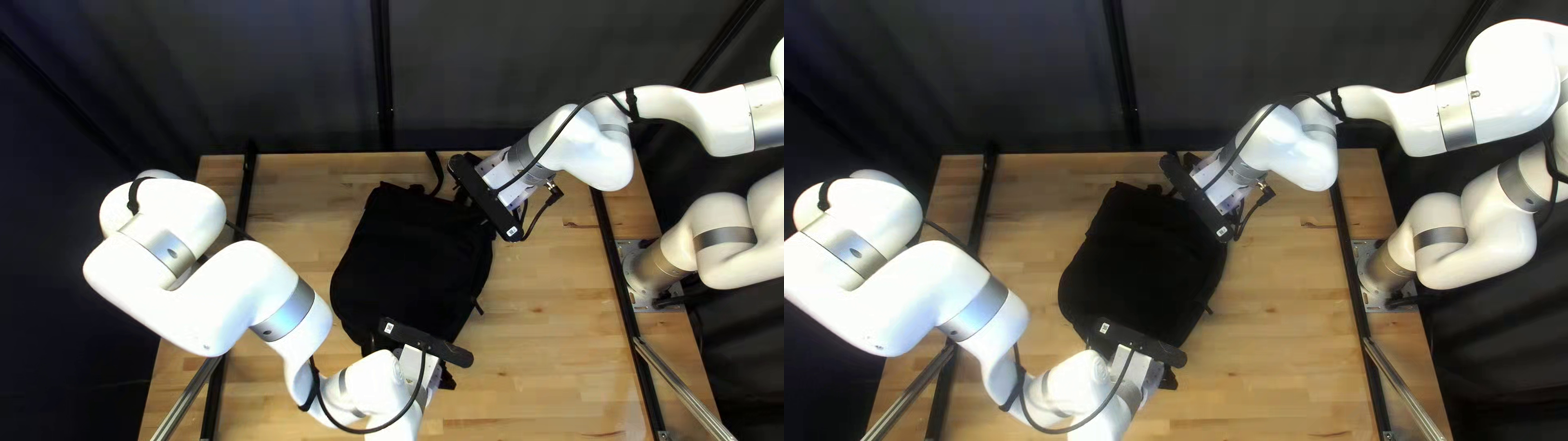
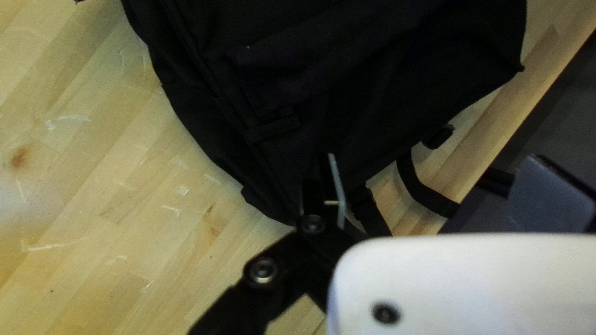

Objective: Remove a lunch box from a kids backpack

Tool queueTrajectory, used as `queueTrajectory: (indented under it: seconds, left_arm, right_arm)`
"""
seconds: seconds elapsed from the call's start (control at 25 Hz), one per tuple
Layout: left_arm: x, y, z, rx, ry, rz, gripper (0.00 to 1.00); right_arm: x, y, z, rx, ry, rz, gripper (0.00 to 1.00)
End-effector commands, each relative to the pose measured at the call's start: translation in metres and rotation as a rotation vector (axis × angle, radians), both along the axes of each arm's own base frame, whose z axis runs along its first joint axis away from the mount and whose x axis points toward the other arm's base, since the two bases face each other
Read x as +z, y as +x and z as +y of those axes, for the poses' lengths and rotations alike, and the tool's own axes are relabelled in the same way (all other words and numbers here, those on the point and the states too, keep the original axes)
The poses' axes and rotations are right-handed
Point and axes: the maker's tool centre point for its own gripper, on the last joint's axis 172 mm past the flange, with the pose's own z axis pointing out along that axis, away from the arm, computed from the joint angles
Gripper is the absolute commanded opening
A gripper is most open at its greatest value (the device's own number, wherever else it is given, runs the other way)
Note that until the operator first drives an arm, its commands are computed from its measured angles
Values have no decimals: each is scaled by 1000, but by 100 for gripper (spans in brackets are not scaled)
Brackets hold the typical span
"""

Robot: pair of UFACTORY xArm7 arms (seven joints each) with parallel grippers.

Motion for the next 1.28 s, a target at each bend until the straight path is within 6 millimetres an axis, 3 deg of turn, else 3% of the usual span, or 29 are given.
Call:
queueTrajectory:
  seconds: [0.04,0.28,0.32,0.4,1.0,1.28]
  left_arm:
    - [6,1,-8,-12,2,8,95]
    - [11,3,-10,-30,9,16,78]
    - [11,3,-10,-31,9,16,45]
    - [9,3,-8,-32,9,17,1]
    - [9,-17,-9,-47,17,35,0]
    - [7,-15,-8,-62,14,38,0]
  right_arm:
    - [0,0,0,0,0,0,100]
    - [0,0,0,0,0,0,100]
    - [0,0,0,0,0,0,100]
    - [0,0,0,0,0,0,100]
    - [0,0,0,0,0,0,100]
    - [0,0,0,0,0,0,100]
